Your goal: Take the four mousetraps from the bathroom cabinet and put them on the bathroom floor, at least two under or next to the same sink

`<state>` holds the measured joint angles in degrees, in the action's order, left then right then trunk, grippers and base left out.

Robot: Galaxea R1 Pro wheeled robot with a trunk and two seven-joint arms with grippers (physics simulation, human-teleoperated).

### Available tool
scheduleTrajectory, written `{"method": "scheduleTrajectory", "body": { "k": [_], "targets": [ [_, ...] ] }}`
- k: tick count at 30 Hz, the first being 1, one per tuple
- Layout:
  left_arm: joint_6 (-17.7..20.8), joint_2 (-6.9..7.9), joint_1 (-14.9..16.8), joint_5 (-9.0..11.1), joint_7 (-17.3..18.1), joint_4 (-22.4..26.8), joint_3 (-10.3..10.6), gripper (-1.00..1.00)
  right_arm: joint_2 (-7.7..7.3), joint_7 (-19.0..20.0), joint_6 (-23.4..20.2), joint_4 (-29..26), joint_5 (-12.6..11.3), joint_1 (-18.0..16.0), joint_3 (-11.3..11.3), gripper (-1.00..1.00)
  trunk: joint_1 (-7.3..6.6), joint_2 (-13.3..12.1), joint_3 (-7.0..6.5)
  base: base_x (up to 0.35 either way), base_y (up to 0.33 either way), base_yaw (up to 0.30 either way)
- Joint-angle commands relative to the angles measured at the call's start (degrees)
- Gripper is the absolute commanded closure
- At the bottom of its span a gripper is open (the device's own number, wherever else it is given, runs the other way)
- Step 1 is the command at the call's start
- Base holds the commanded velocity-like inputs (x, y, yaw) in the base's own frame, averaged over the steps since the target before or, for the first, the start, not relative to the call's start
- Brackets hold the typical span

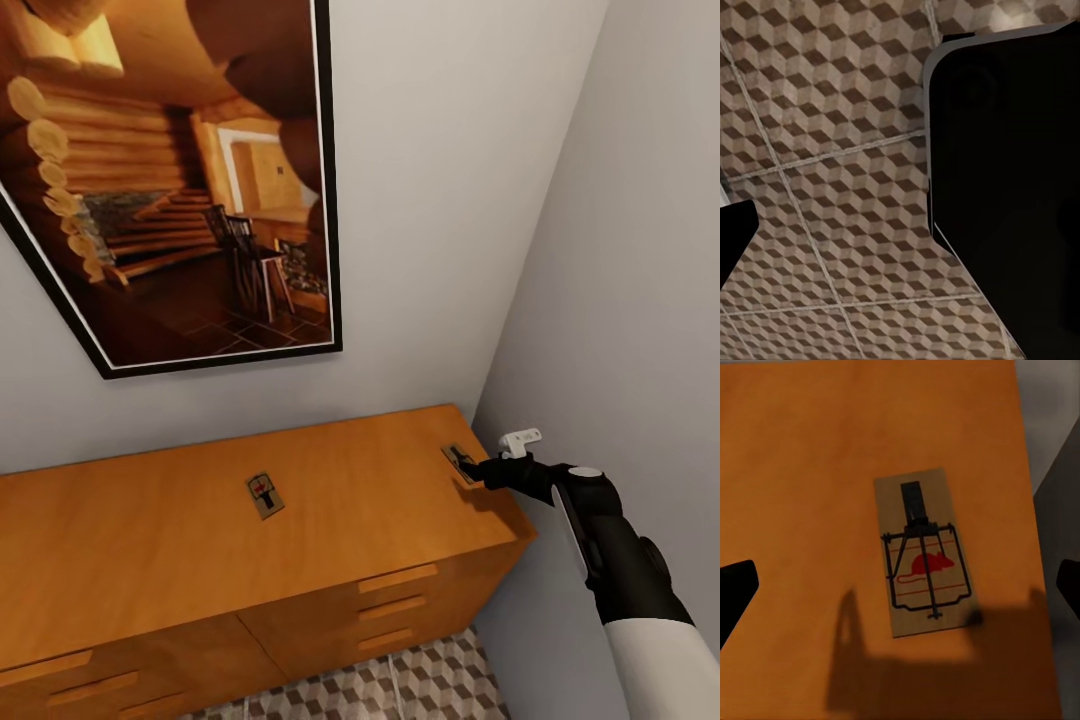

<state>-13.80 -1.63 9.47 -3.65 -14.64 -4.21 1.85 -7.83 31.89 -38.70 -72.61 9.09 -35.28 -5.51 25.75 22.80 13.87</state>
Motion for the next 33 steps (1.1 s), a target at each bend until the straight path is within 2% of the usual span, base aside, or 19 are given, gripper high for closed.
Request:
{"method": "scheduleTrajectory", "body": {
  "k": [1, 33],
  "targets": [
    [-0.3, -0.03, 0.1, -0.4, -0.4, -0.3, 0.2, -1.0, 0.0, 0.5, -0.2, -0.1, 0.6, 0.0, -0.1, -1.0, 0.03, 0.1, 0.12, 0.0, 0.0, 0.0],
    [-0.4, -0.13, 0.1, -0.4, -0.4, -0.3, 0.2, -1.0, 0.09, 0.5, 1.2, -0.1, 0.8, 0.0, 0.1, -1.0, 0.03, 0.1, 0.16, 0.031, 0.0, 0.0]
  ]
}}
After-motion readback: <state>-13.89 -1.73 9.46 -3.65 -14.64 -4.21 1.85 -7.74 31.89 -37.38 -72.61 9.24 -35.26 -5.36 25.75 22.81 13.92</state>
